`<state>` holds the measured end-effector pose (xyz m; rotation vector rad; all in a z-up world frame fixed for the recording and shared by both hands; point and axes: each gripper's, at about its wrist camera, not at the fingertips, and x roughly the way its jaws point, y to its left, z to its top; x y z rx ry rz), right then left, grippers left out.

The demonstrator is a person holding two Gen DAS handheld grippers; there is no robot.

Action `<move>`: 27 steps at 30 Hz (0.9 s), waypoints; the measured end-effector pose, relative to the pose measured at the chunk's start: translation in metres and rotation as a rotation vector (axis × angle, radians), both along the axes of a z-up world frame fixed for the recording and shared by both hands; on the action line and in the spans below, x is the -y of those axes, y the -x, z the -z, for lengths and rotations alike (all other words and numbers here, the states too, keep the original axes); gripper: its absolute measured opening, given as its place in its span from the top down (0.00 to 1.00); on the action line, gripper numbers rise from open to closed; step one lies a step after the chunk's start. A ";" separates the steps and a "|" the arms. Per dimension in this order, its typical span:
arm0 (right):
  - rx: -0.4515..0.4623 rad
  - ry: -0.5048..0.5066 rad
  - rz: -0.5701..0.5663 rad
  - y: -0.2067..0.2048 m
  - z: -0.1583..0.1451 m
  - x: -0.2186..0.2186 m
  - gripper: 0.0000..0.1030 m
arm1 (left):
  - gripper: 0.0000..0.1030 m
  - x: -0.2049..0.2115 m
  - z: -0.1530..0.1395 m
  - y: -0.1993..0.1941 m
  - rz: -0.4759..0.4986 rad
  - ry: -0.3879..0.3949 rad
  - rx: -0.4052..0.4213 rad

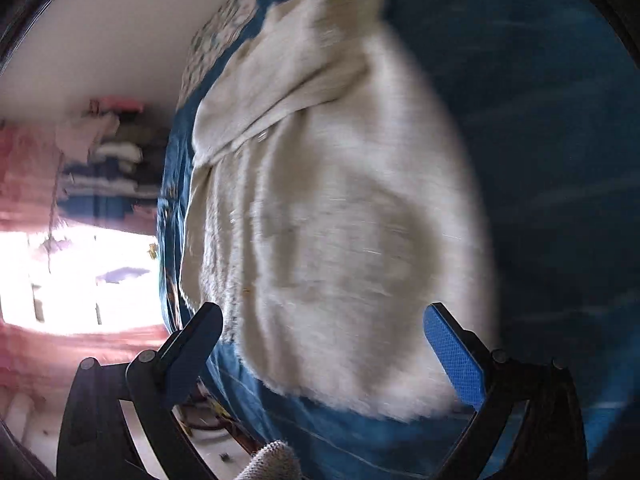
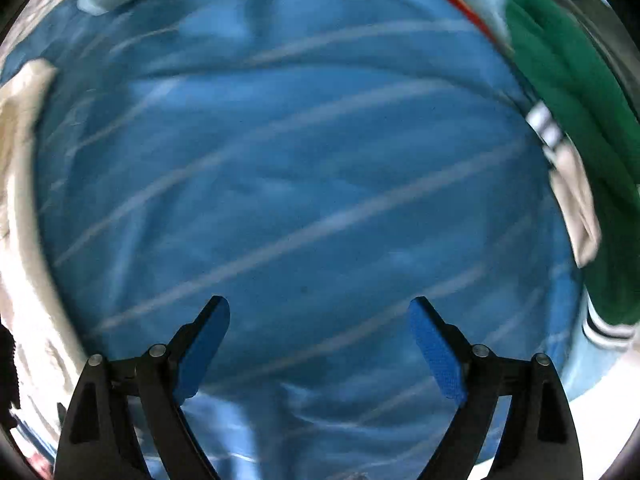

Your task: Fold large clothes

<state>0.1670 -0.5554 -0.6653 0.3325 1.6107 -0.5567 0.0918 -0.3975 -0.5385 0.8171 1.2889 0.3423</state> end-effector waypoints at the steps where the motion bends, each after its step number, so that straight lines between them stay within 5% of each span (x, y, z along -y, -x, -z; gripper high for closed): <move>1: -0.004 0.004 0.010 0.005 -0.001 0.006 0.11 | 0.00 0.013 0.009 0.007 0.038 -0.028 -0.005; 6: -0.004 0.018 0.034 0.015 -0.009 0.032 0.11 | 0.00 0.035 0.059 0.005 0.104 -0.167 -0.022; 13: 0.055 -0.048 0.054 0.000 -0.023 0.062 0.11 | 0.00 -0.031 0.057 -0.054 -0.120 -0.209 0.070; 18: 0.106 -0.159 -0.006 -0.052 -0.015 0.047 0.11 | 0.00 -0.086 0.048 -0.097 -0.202 -0.209 0.101; 22: 0.249 -0.376 -0.083 -0.107 -0.011 0.025 0.11 | 0.29 -0.123 0.015 -0.115 -0.231 -0.095 0.154; 25: 0.370 -0.644 -0.147 -0.149 -0.005 0.002 0.11 | 0.64 -0.135 -0.009 -0.111 -0.237 0.068 0.148; 27: 0.440 -0.857 -0.166 -0.176 0.003 -0.017 0.11 | 0.69 -0.139 -0.018 -0.109 -0.220 0.109 0.148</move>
